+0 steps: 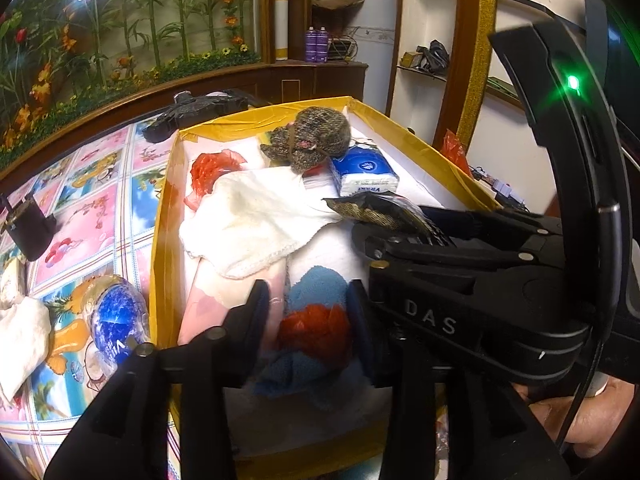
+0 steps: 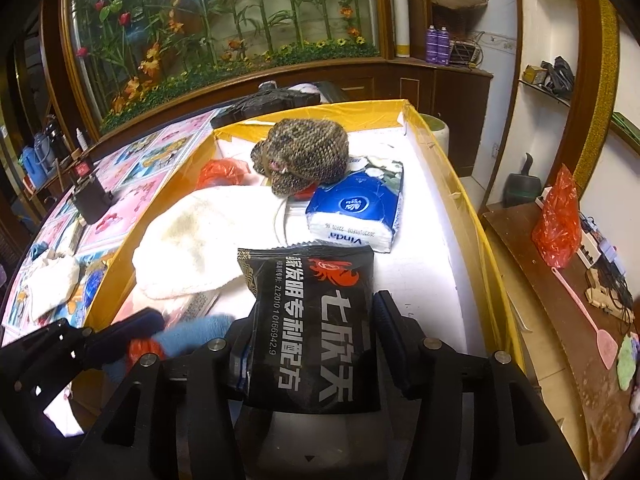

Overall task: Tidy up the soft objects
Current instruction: 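Lower the blue cloth and snack bag into the box and open both tools, then move both open tools back from the box over the tablecloth pile, then grasp the blue cloth with left tool while right tool grasps the white cloth, then carry the blue cloth and white cloth with both tools over the white box, then lower both cloths into the box and open both tools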

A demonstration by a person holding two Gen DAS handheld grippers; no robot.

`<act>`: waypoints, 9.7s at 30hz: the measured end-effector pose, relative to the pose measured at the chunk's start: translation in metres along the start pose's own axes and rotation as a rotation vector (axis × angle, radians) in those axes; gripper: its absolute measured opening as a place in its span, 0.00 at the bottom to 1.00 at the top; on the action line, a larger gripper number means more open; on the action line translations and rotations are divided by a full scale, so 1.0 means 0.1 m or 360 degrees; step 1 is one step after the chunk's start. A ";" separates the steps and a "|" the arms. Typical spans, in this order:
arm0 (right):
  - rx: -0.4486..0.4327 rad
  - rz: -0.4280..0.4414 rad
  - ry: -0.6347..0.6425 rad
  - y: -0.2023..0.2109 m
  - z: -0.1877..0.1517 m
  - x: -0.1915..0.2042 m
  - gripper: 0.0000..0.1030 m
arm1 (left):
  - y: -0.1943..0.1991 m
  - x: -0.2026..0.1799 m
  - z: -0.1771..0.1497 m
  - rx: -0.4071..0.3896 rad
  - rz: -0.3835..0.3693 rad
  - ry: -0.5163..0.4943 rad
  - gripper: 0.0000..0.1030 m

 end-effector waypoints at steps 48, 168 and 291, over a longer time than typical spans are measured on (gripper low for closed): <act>-0.0362 -0.0171 -0.0108 0.41 0.02 -0.11 0.98 | 0.45 0.10 0.14 -0.0262 0.0022 0.0008 0.67; 0.0394 0.0813 0.0427 -0.91 0.06 2.84 0.23 | 0.81 3.77 -0.50 0.0035 0.0655 0.0995 0.40; -0.0227 -0.0148 -0.0643 0.19 0.80 -0.17 0.58 | 0.41 0.32 0.30 -0.0240 -0.0234 0.0154 0.56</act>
Point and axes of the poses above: each gripper's, at about its wrist camera, not at the fingertips, and y roughly against the way its jaws point, x to its left, z to its top, the point moved 5 cm from there along -y, roughly the way its jaws point, and after that the axes turned 1 degree about -x, right-handed, at the moved point
